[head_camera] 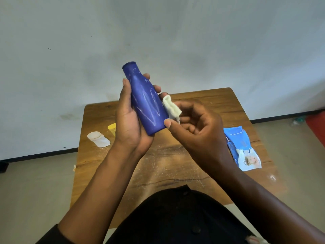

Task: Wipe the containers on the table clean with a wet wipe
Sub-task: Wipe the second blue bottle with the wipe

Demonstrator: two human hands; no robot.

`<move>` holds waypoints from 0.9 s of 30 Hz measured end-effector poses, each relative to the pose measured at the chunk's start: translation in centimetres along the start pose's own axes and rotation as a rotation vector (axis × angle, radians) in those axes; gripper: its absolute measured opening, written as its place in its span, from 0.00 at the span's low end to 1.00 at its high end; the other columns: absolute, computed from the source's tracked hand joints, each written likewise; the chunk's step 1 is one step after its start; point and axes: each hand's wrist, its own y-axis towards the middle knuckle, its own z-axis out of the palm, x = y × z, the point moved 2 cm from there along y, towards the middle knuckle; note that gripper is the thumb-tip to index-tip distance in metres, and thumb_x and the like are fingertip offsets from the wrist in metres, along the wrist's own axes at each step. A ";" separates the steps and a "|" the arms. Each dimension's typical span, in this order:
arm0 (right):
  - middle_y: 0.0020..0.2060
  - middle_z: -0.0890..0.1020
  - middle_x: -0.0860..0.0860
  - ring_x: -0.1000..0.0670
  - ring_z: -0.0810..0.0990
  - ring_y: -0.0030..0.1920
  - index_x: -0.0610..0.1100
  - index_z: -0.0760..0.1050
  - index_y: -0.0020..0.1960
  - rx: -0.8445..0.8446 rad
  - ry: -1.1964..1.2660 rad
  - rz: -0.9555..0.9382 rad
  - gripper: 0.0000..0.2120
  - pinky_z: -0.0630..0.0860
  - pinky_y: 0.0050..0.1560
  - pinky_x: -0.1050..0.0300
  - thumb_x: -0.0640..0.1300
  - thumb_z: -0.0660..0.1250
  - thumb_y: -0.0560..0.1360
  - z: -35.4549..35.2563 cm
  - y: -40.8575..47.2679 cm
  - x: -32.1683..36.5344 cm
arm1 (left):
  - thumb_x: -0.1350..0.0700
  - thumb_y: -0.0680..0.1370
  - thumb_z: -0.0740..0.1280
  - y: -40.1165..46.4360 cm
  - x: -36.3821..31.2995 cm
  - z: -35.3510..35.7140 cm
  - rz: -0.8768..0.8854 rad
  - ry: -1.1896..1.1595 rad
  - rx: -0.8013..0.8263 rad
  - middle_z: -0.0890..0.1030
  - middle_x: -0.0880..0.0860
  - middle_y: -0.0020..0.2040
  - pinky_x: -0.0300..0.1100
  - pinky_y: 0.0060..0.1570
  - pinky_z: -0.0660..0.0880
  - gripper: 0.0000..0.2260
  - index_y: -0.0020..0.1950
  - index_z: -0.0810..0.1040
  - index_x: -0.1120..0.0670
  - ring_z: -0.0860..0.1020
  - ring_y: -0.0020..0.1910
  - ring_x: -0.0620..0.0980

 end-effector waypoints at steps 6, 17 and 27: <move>0.60 0.83 0.46 0.52 0.80 0.60 0.41 0.83 0.64 0.003 -0.592 -0.452 0.13 0.76 0.56 0.64 0.43 0.70 0.82 0.9 -1.0 -0.6 | 0.39 0.85 0.56 0.4 0.2 -0.4 -0.012 -0.056 -0.056 0.79 0.56 0.51 0.54 0.56 0.78 0.26 0.75 0.71 0.55 0.77 0.49 0.52; 0.49 0.83 0.44 0.52 0.80 0.49 0.39 0.86 0.55 -0.017 -0.641 -0.624 0.07 0.74 0.52 0.64 0.36 0.73 0.78 0.3 1.7 1.0 | 0.37 0.85 0.48 -0.8 2.0 0.7 -0.066 0.202 0.066 0.78 0.59 0.53 0.49 0.57 0.76 0.31 0.74 0.73 0.59 0.77 0.53 0.54; 0.47 0.83 0.48 0.51 0.81 0.46 0.41 0.85 0.55 -0.194 -0.470 -0.499 0.07 0.79 0.45 0.56 0.35 0.73 0.78 -0.2 2.9 2.0 | 0.39 0.86 0.48 -0.8 1.8 0.8 -0.008 0.534 0.075 0.83 0.55 0.47 0.50 0.47 0.78 0.26 0.63 0.80 0.53 0.80 0.44 0.54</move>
